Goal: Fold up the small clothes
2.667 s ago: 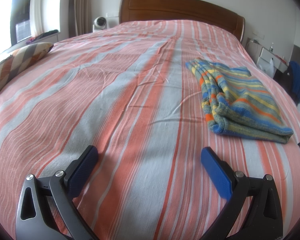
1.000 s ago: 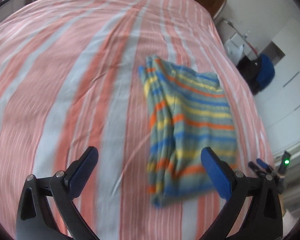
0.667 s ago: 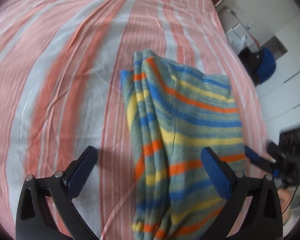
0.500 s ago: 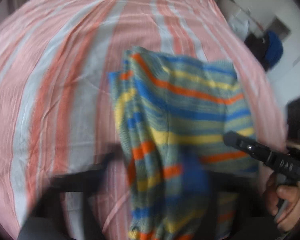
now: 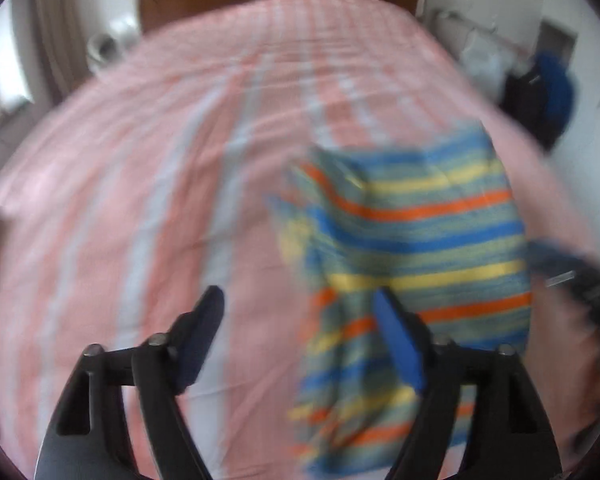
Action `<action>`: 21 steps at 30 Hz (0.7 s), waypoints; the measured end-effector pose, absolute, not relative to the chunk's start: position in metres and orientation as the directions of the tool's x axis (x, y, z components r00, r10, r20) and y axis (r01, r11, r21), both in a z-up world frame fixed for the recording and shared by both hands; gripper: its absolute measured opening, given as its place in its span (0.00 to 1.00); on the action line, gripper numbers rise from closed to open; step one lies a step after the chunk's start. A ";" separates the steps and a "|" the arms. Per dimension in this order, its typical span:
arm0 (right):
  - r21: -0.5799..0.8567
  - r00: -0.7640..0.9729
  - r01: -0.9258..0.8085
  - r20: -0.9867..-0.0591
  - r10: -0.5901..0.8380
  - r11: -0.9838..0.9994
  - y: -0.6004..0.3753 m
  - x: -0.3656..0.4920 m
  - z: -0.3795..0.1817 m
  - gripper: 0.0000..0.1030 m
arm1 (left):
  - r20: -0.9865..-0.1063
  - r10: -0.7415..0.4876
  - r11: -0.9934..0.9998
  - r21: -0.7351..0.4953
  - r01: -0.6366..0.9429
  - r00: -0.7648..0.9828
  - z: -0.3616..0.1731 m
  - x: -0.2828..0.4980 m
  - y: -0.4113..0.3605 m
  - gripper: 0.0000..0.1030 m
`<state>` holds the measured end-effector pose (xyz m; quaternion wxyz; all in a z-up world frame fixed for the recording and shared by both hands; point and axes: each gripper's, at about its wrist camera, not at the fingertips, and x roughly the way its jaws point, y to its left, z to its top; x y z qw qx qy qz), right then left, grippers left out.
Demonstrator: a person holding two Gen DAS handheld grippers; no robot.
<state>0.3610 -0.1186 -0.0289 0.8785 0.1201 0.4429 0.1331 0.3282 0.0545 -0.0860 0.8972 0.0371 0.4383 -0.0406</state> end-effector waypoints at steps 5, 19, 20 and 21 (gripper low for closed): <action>0.198 0.575 -0.026 -0.799 0.177 0.980 -0.175 0.310 -0.033 0.83 | -0.688 0.097 0.986 0.162 0.022 0.719 -0.074 0.239 0.056 0.99; -0.034 0.694 -0.171 -0.714 0.095 0.985 -0.153 0.126 0.063 0.99 | -0.668 0.139 0.989 0.128 -0.071 0.731 0.002 0.113 0.022 1.00; -0.030 0.687 -0.180 -0.720 0.104 0.983 -0.152 0.123 0.064 0.99 | -0.679 0.126 0.991 0.117 -0.063 0.724 0.001 0.111 0.021 1.00; -0.024 0.679 -0.191 -0.725 0.114 0.981 -0.150 0.119 0.065 0.99 | -0.688 0.117 0.992 0.109 -0.058 0.716 0.002 0.106 0.021 1.00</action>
